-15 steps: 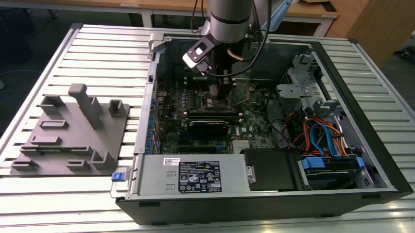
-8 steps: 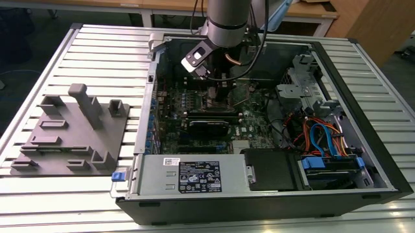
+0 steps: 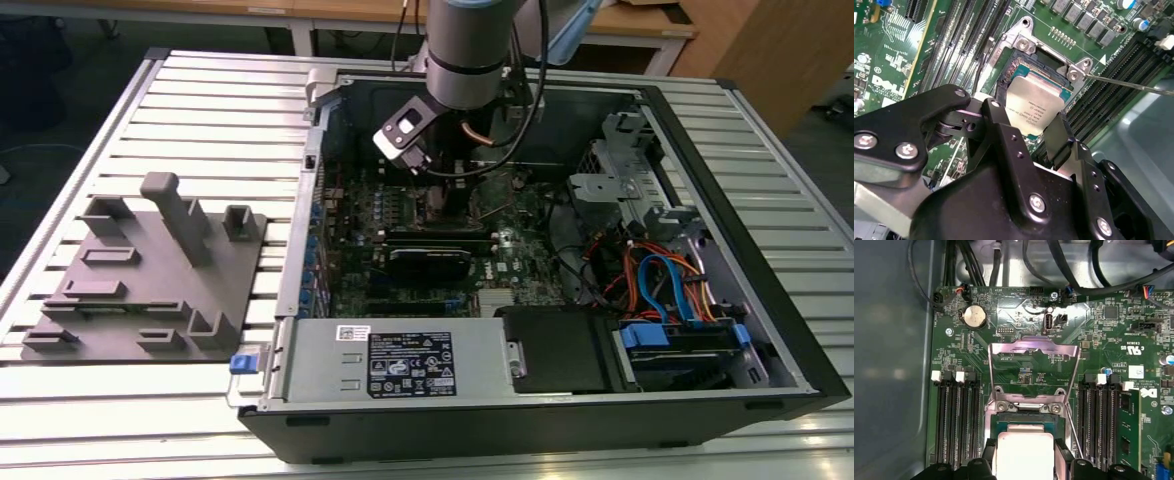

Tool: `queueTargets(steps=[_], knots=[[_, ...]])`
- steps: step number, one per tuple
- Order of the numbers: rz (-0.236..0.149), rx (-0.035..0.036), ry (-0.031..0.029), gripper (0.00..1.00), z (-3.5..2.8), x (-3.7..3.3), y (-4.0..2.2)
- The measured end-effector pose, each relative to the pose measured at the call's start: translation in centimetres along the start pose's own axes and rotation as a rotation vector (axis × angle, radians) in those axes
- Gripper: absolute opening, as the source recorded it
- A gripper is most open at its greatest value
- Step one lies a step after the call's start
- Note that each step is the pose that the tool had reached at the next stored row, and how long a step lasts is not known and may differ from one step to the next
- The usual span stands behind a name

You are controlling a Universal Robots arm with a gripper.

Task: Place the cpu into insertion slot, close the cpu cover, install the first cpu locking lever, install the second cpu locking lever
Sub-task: 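Place the cpu into insertion slot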

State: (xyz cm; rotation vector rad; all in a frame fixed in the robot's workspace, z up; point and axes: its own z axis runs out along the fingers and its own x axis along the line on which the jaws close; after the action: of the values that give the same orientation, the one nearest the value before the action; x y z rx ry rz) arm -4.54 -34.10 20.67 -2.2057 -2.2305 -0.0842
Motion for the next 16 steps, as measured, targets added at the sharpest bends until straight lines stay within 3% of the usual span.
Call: queueTargets(steps=[16], knots=[[0.005,-0.0002,-0.0002,0.54,0.90,-0.12,-0.03]])
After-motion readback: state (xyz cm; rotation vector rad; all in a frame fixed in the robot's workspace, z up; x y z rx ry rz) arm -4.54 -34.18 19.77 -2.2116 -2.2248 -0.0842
